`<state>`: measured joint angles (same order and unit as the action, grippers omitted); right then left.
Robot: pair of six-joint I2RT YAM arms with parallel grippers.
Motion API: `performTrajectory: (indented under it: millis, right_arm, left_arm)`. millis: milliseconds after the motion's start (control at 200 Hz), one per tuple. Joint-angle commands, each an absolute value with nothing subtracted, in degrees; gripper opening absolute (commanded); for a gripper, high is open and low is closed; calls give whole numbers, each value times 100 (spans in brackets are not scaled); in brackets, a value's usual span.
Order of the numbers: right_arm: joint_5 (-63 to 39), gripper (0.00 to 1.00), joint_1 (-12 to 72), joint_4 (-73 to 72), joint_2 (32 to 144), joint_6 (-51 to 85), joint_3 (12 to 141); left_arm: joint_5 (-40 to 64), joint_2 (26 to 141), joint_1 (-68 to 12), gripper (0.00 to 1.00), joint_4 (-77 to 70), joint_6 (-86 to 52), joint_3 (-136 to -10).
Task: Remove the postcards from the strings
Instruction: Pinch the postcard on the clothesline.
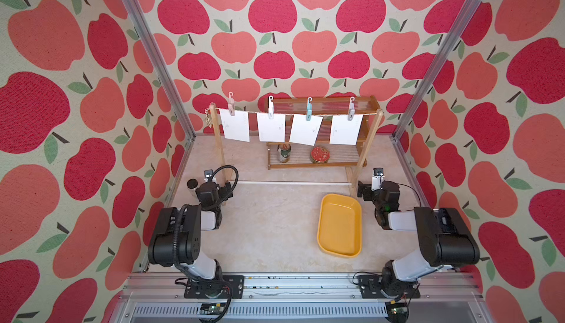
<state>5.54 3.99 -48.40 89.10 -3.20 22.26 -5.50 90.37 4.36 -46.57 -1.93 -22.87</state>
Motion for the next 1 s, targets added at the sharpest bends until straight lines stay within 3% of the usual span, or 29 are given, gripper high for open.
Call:
performTrajectory:
  millis: [0,995]
  right_arm:
    - [628,99,369,-4913,8875,-299,2281]
    - [759,99,361,-4753,8765,-258,2361]
  left_arm:
    - [-475,9009,413,99,-4761,-149,-2347]
    - [-503,8962,424,99,-4606,-171,-2425]
